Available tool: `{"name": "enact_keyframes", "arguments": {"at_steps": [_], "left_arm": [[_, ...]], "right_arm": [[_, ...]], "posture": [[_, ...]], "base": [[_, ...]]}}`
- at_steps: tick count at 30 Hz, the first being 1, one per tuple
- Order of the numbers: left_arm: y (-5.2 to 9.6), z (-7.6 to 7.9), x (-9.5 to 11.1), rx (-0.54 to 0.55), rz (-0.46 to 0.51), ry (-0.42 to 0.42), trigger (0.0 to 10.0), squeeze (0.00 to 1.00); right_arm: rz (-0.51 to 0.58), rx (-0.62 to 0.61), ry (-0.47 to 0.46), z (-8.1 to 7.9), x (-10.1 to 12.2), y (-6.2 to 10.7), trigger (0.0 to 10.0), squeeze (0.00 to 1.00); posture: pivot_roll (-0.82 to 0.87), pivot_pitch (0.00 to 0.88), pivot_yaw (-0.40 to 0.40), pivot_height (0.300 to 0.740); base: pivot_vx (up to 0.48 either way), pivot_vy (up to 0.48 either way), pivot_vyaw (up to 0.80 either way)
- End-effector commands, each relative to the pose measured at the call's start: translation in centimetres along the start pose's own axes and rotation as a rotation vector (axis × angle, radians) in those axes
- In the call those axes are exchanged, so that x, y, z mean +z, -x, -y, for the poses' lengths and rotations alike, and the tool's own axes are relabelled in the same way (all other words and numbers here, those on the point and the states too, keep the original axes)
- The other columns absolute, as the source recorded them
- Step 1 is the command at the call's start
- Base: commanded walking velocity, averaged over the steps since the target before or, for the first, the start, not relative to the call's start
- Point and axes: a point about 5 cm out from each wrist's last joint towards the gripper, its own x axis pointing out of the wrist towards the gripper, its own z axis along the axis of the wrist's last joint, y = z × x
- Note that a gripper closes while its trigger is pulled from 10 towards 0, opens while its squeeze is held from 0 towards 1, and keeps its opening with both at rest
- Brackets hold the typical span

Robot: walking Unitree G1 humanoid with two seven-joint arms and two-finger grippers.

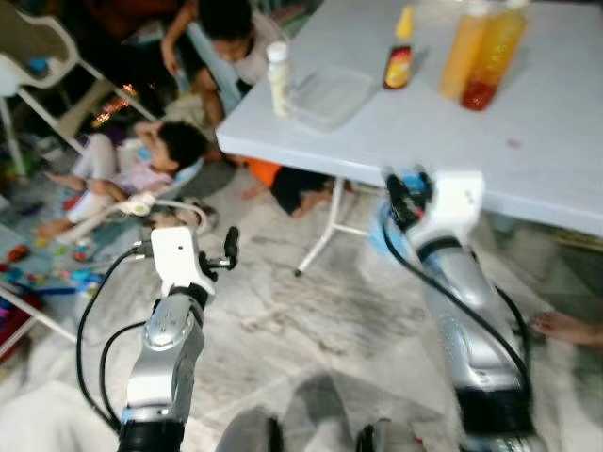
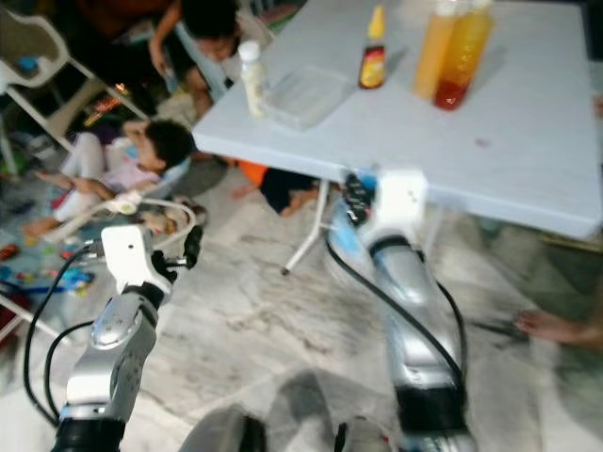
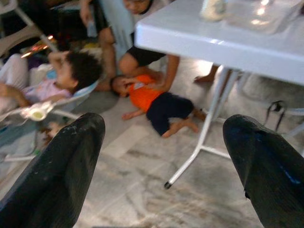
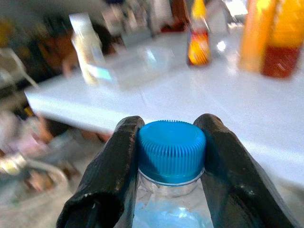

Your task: Restocking fridge

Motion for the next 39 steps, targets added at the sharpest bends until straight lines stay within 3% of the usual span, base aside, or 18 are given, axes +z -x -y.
{"name": "enact_keyframes", "arguments": {"at_steps": [1,2,5,7,11,13,20,28,33,35,39], "left_arm": [[0.7,-1.6,-1.0,0.073,-0.029,-0.025,10.0,0.0],[1.3,-1.5,-1.8,0.078,-0.051,-0.034,10.0,0.0],[1.3,-0.8,-2.6,0.036,-0.102,-0.015,10.0,0.0],[0.6,-0.8,-2.0,0.055,-0.075,-0.04,10.0,0.0],[0.6,0.5,-2.9,0.003,-0.088,-0.028,10.0,0.0],[0.3,1.1,-2.9,-0.006,-0.082,-0.019,10.0,0.0],[0.9,-0.5,-2.7,0.046,-0.051,-0.071,10.0,0.0],[1.1,-0.4,-2.5,0.021,-0.042,-0.075,10.0,0.0],[1.8,-1.0,-2.5,0.026,-0.037,-0.079,10.0,0.0],[2.7,-1.8,-2.4,0.045,-0.035,-0.095,10.0,0.0],[3.0,-2.4,-2.3,0.093,-0.034,-0.11,10.0,0.0]], "right_arm": [[0.065,0.075,0.011,-1.8,1.4,0.0,10.0,0.0],[0.028,0.079,-0.001,-1.7,0.4,0.9,10.0,0.0],[0.004,0.074,0.001,-1.9,-0.7,1.5,10.0,0.0],[0.002,0.1,-0.047,-2.4,-0.7,1.1,10.0,0.0],[-0.032,0.122,-0.087,-2.7,-2.0,1.1,10.0,0.0],[-0.031,0.162,-0.083,-3.9,-2.2,0.7,10.0,0.0],[-0.036,0.177,-0.047,-3.3,-2.8,1.3,10.0,0.0],[-0.029,0.179,-0.039,-3.3,-2.9,1.5,10.0,0.0],[-0.028,0.152,-0.008,-2.4,-3.1,1.8,10.0,0.0],[-0.041,0.118,0.018,-1.1,-3.6,2.2,10.0,0.0],[-0.045,0.107,0.029,-0.8,-3.7,2.2,10.0,0.0]], "posture": [[-0.06,0.128,0.081,0.74],[-0.06,0.132,0.079,0.74],[-0.08,0.139,0.081,0.74],[-0.07,0.133,0.083,0.74],[-0.04,0.11,0.065,0.74],[-0.04,0.107,0.065,0.74],[-0.03,0.073,0.072,0.74],[-0.02,0.042,0.077,0.74],[-0.02,0.029,0.084,0.74],[-0.02,0.024,0.086,0.74],[-0.01,0.029,0.081,0.74]], "base": [[0.0,0.0,0.8],[0.0,0.0,0.8],[0.0,0.0,0.8],[0.0,0.0,0.8],[0.0,0.0,0.8],[0.0,0.0,0.8],[0.0,0.0,0.8],[0.0,0.0,0.8],[0.0,0.0,0.8],[0.0,0.0,0.8],[0.0,0.0,0.8]]}}
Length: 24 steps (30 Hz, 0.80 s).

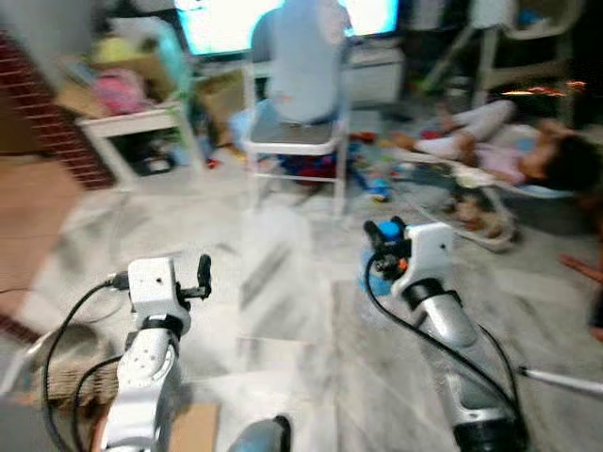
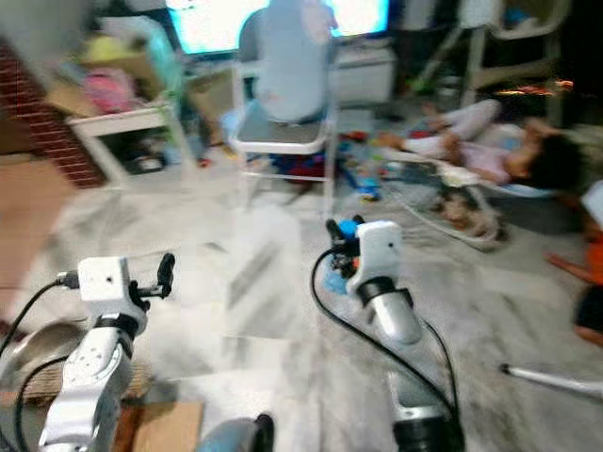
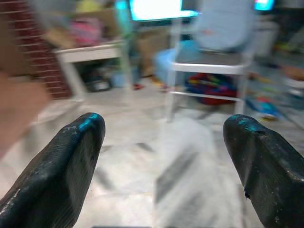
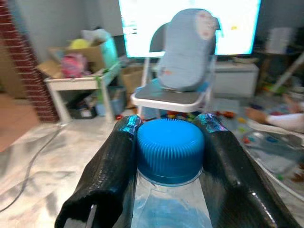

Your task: Restocking fridge

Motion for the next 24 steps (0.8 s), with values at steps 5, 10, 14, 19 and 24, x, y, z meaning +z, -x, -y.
{"name": "enact_keyframes", "arguments": {"at_steps": [5,10,14,19,24], "left_arm": [[0.0,-0.1,0.4,0.03,0.006,-0.009,10.0,0.0],[0.0,0.2,0.6,0.033,0.008,0.003,10.0,0.0],[0.0,0.2,0.8,0.044,0.021,-0.001,10.0,0.0],[0.4,-0.8,0.8,0.071,0.022,-0.019,10.0,0.0],[0.8,-1.2,0.6,0.078,0.005,-0.009,10.0,0.0]], "right_arm": [[0.015,0.01,0.002,-0.5,0.0,-0.3,10.0,0.0],[0.016,0.017,0.005,-0.5,0.0,-0.4,10.0,0.0],[0.017,0.01,0.014,-0.2,0.1,-0.5,10.0,0.0],[0.006,-0.022,0.032,0.7,-0.1,0.0,10.0,0.0],[-0.007,-0.028,0.038,1.0,-0.4,0.5,10.0,0.0]], "posture": [[0.0,0.038,0.071,0.74],[0.0,0.041,0.068,0.74],[0.0,0.05,0.067,0.74],[0.0,0.066,0.068,0.74],[0.0,0.084,0.066,0.74]], "base": [[0.0,0.0,0.8],[0.0,0.0,0.8],[0.0,0.0,0.8],[0.0,0.0,0.8],[0.0,0.0,0.8]]}}
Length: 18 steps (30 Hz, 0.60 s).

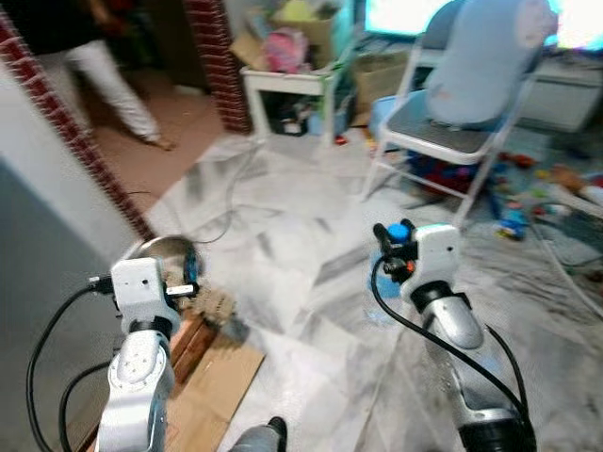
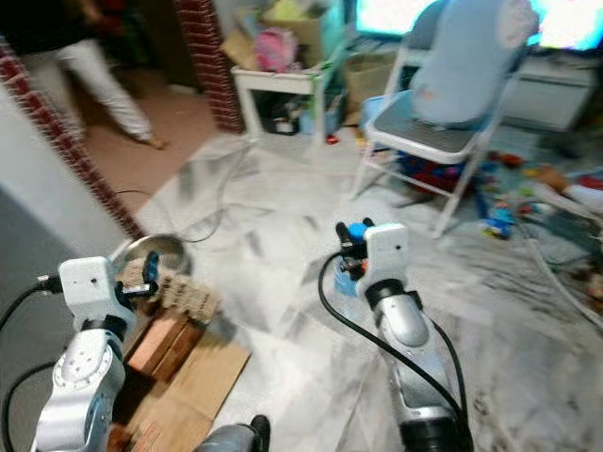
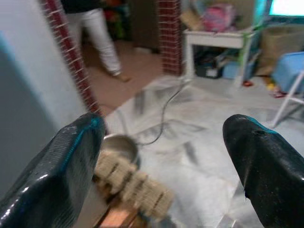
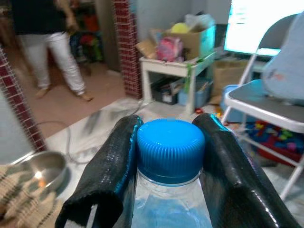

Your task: Restocking fridge

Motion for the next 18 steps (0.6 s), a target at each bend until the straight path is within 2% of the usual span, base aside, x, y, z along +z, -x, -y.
{"name": "enact_keyframes", "arguments": {"at_steps": [1,18], "left_arm": [[0.17,-0.08,0.09,0.002,-0.008,0.005,10.0,0.0],[0.71,0.54,-0.17,0.028,-0.01,0.037,10.0,0.0]], "right_arm": [[0.021,-0.001,0.004,0.08,0.45,0.12,10.0,0.0],[0.018,0.046,0.016,-0.19,0.76,-0.77,10.0,0.0]], "posture": [[0.0,0.085,0.066,0.74],[0.03,0.085,-0.007,0.74]], "base": [[0.0,0.0,0.8],[0.0,0.0,0.8]]}}
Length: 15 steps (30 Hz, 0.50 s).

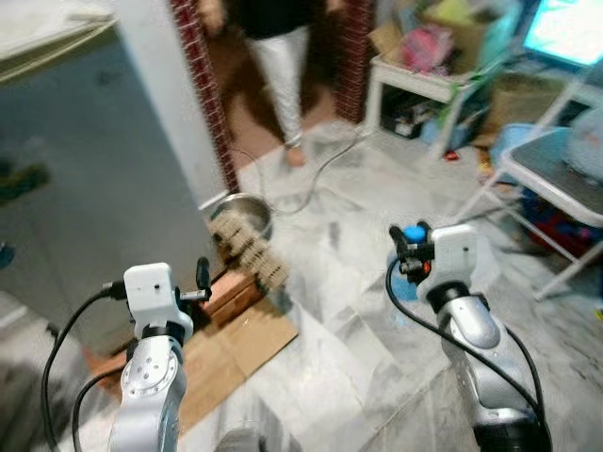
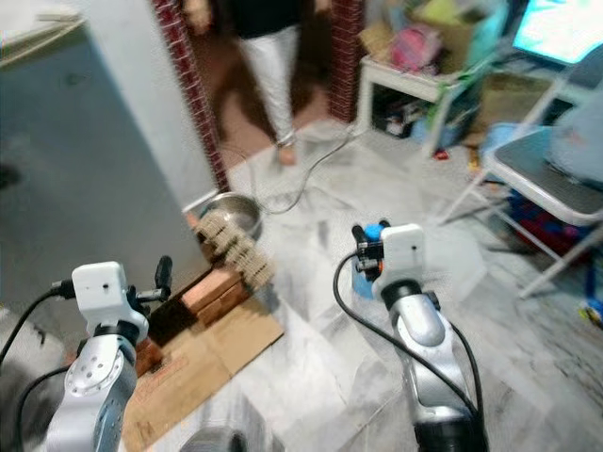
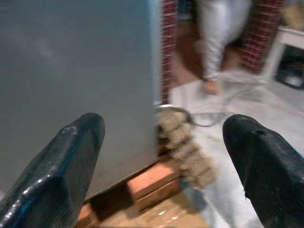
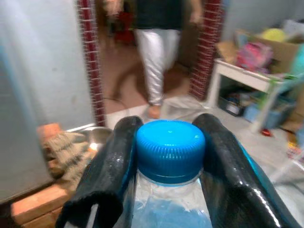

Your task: Restocking fridge

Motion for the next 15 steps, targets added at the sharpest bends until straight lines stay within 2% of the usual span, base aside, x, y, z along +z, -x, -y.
{"name": "enact_keyframes", "arguments": {"at_steps": [1,6,10,15], "left_arm": [[0.1,-0.3,-0.1,0.027,-0.002,0.003,10.0,0.0],[0.2,0.1,0.0,0.034,0.01,0.01,10.0,0.0],[0.2,0.5,0.4,0.025,0.034,0.01,10.0,0.0],[-0.3,0.4,1.0,0.008,0.046,0.02,10.0,0.0]], "right_arm": [[0.021,0.043,-0.002,-0.9,0.4,-0.4,10.0,0.0],[0.024,0.074,-0.005,-1.3,0.8,-0.9,10.0,0.0],[-0.041,0.045,-0.002,-0.8,0.0,-1.2,10.0,0.0],[-0.041,-0.034,-0.039,0.5,0.0,-1.2,10.0,0.0]], "posture": [[0.04,0.082,-0.021,0.74],[0.07,0.076,-0.068,0.74],[0.07,0.076,-0.079,0.74],[0.06,0.09,-0.052,0.74]], "base": [[0.0,0.0,0.8],[0.0,0.0,0.73],[0.0,0.0,0.0],[0.0,0.0,0.0]]}}
